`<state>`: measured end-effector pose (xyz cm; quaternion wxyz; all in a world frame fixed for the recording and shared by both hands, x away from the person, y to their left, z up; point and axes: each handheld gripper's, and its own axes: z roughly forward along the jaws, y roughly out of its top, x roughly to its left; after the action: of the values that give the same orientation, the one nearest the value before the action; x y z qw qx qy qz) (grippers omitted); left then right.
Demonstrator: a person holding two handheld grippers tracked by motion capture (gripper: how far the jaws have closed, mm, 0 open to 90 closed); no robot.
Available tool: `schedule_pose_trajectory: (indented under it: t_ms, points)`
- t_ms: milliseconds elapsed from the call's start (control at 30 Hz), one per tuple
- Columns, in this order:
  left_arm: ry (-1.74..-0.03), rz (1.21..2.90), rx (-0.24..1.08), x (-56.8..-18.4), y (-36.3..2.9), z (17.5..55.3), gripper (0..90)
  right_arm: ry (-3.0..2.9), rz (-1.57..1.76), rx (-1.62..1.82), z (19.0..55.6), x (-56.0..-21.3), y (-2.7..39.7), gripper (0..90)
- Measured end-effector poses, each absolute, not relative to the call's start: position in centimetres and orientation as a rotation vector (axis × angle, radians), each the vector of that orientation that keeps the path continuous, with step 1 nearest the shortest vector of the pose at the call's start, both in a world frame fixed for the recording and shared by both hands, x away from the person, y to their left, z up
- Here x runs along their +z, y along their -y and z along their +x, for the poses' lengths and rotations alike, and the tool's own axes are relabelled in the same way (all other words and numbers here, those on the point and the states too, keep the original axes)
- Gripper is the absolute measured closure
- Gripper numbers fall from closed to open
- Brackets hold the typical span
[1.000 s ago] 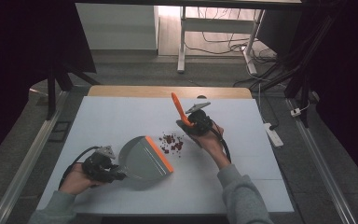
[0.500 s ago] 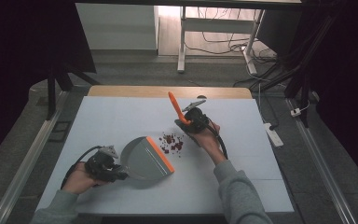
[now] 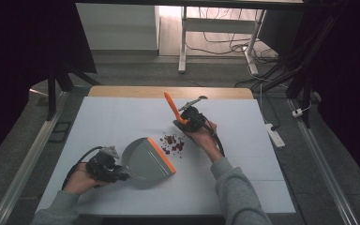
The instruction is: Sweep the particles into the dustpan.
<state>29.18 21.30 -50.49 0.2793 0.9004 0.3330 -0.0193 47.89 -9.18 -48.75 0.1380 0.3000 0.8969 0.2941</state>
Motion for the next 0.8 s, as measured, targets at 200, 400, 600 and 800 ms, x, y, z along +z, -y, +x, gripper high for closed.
schedule_pose_trajectory:
  t_ms: [200, 400, 600, 800]
  points:
    - [-0.898, 2.413, -0.053, -50.5, -21.3, 29.2, 61.5, -2.63, 0.882, 0.791, 48.6, -49.0, 8.2, 77.0]
    - [-0.896, 2.414, -0.049, -50.5, -21.3, 29.2, 61.5, -2.656, 0.873, 0.753, 48.6, -49.1, 7.3, 77.0]
    - [-0.895, 2.417, -0.05, -50.5, -21.2, 29.2, 61.5, -2.666, 0.875, 0.738, 48.7, -49.2, 7.0, 77.0]
    - [-0.895, 2.416, -0.054, -50.5, -21.2, 29.2, 61.5, -2.693, 0.85, 0.706, 48.6, -49.3, 6.5, 77.1]
